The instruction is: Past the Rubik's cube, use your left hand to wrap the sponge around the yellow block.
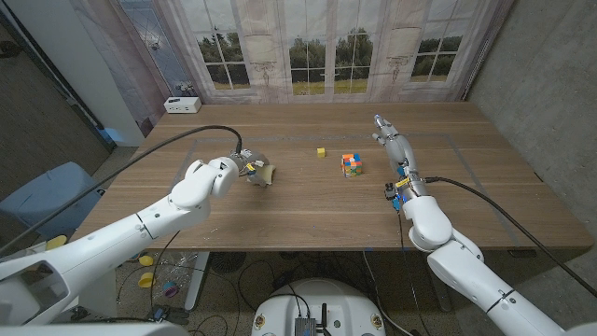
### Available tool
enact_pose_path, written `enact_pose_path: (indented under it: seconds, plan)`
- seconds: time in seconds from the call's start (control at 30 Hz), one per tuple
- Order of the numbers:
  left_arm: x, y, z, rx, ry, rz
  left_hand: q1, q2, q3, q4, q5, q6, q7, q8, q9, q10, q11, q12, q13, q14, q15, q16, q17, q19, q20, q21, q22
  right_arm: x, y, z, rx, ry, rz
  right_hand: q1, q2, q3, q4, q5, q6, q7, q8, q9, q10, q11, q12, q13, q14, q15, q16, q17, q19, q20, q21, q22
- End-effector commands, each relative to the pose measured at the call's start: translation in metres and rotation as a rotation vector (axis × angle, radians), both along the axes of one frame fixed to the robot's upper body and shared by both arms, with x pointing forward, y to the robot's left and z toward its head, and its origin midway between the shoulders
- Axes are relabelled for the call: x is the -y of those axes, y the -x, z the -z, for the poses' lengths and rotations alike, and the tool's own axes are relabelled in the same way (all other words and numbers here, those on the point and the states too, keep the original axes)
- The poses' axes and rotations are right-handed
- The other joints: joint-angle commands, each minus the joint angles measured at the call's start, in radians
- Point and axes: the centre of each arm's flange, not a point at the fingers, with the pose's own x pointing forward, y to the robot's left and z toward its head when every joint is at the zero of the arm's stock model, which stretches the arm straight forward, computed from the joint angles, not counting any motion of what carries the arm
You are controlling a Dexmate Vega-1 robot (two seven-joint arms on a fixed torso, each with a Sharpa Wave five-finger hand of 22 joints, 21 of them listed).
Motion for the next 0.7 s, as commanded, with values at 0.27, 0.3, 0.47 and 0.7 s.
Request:
enact_pose_path:
  seconds: [0.27,0.3,0.47,0.7]
  plan:
    - [-0.006,0.008,-0.012,0.227,0.012,0.025,0.016,-0.001,-0.015,0.007,0.002,-0.011,-0.003,-0.013,0.003,-0.021,0.0,-0.018,0.005,-0.024,-0.143,-0.027,0.004,-0.004,0.017,0.0,0.003,0.0,-0.001,-0.002,0.0,0.004,0.019,-0.003,0.002,0.003,-0.009,0.005,0.011,0.003,0.005,0.005,0.012,0.002,0.0,0.006,0.009,0.004,0.006,0.004,0.008,0.001,0.006,0.004]
    - [-0.006,0.009,-0.017,0.25,0.017,0.029,0.015,0.0,-0.016,0.008,0.002,-0.01,-0.003,-0.013,0.003,-0.022,0.001,-0.019,0.005,-0.024,-0.143,-0.027,0.005,-0.003,0.017,0.001,0.004,0.0,-0.001,-0.002,0.002,0.005,0.02,-0.003,0.002,0.003,-0.009,0.005,0.011,0.002,0.005,0.005,0.011,0.002,0.0,0.006,0.01,0.004,0.006,0.004,0.008,0.001,0.006,0.004]
    - [-0.003,0.012,-0.026,0.301,0.036,0.053,0.009,0.004,-0.019,0.014,0.001,-0.007,-0.003,-0.014,0.004,-0.02,0.002,-0.02,0.005,-0.022,-0.144,-0.027,0.006,0.004,0.019,0.003,0.004,0.0,0.001,-0.005,0.01,0.014,0.023,-0.003,0.003,0.004,-0.01,0.005,0.011,0.002,0.005,0.005,0.012,0.002,0.0,0.006,0.01,0.004,0.005,0.004,0.008,0.001,0.006,0.004]
    - [0.0,0.011,-0.034,0.354,0.051,0.079,0.009,0.02,-0.023,0.023,0.002,0.026,-0.009,-0.008,0.005,0.01,-0.005,-0.017,0.005,0.006,-0.154,-0.021,0.007,0.024,0.013,0.01,0.004,-0.002,0.005,-0.009,0.028,0.03,0.029,-0.002,0.003,0.004,-0.011,0.005,0.012,0.002,0.005,0.005,0.013,0.003,0.0,0.006,0.01,0.003,0.004,0.004,0.008,0.001,0.006,0.004]
